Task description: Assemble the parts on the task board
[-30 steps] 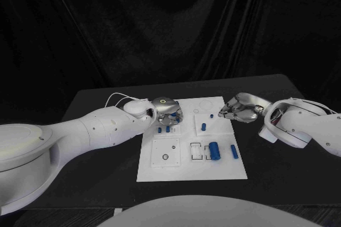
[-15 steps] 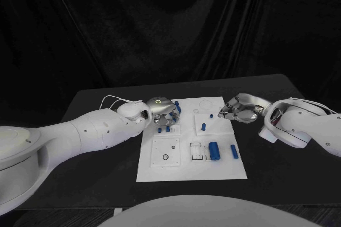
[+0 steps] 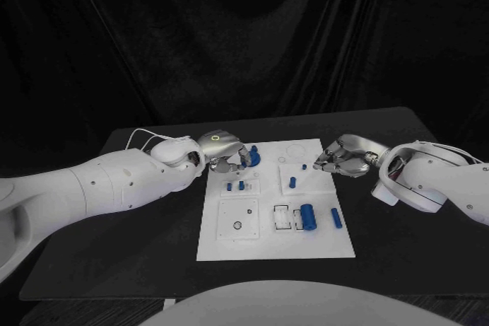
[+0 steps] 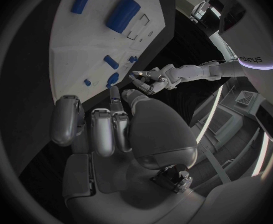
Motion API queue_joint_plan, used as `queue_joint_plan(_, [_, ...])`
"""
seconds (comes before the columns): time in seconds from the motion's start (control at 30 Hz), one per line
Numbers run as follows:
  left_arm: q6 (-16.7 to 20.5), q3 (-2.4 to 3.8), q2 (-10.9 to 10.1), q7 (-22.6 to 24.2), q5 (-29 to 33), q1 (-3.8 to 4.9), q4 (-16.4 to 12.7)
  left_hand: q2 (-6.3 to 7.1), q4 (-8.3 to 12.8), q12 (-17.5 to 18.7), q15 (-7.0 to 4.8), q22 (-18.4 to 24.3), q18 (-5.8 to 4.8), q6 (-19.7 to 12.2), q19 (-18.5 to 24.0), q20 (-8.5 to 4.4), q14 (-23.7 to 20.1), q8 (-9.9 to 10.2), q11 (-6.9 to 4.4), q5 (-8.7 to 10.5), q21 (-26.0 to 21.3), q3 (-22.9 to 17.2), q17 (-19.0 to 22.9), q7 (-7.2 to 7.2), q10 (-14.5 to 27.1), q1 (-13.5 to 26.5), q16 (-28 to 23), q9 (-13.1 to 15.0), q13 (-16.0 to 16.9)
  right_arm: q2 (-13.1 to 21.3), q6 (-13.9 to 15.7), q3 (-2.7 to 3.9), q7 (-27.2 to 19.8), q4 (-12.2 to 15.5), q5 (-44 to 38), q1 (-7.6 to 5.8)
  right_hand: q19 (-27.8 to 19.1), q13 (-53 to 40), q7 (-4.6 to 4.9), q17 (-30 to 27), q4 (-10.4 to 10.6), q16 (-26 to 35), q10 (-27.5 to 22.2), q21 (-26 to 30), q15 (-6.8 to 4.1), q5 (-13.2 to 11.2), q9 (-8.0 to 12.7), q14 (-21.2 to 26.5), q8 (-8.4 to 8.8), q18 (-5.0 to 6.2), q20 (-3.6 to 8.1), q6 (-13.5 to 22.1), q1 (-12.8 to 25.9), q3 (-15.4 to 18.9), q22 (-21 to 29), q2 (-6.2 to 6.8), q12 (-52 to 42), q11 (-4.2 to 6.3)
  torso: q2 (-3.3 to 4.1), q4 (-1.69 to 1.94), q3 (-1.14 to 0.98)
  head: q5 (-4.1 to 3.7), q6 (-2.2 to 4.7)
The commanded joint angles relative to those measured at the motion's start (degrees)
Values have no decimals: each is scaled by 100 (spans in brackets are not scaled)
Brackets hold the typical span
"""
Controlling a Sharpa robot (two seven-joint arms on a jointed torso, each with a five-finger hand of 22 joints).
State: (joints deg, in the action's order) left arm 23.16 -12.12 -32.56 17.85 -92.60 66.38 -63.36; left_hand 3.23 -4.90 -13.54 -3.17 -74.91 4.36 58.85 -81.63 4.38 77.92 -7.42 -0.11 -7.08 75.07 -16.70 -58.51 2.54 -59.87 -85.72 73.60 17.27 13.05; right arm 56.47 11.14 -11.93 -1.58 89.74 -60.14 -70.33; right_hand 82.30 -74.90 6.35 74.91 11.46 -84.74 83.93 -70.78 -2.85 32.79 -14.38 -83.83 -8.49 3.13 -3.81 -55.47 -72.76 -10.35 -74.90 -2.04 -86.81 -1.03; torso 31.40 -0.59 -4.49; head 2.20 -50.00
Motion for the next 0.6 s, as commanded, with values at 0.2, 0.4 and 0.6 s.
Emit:
queue_joint_plan(0.2, [-399, 2, -65, 46, -21, 17, 55, 29, -49, 42, -8, -1046, -90, -49, 16, -4, -17, 34, 1, 32, -16, -14, 12, 12, 36, 13, -23, -12, -14, -12, -125, 4, 96, -19, -2, 17, -37, -799, -20, 579, -20, 43, 178, 33, 36, 20, -8, -419, 15, 118, 9, -3, -2, -18, -931, -8, 44, -45, 1, -3, -5, 20, 0])
queue_joint_plan(0.4, [-455, 2, -53, 0, -21, -13, 167, 44, -66, 65, -4, -1039, -84, -59, 31, -6, -35, 47, 12, 49, -42, -6, 48, 21, 37, 26, -45, -16, -21, -33, -160, 4, 101, -31, -2, 19, -41, -789, -20, 570, -23, 48, 171, 43, 36, 20, -8, -417, 16, 120, 9, -3, -3, -20, -928, -9, 49, -44, 2, 1, -3, 41, 0])
queue_joint_plan(0.6, [-395, 1, -17, -20, -21, -53, 268, 59, -76, 77, -2, -1032, -79, -61, 46, -7, -51, 52, 12, 50, -67, 1, 78, 21, 34, 37, -63, -18, -24, -38, -179, 4, 101, -43, -2, 23, -42, -787, -21, 571, -26, 47, 171, 46, 35, 21, -8, -417, 16, 121, 9, -3, -6, -23, -927, -10, 50, -43, 13, -2, 4, 41, 0])
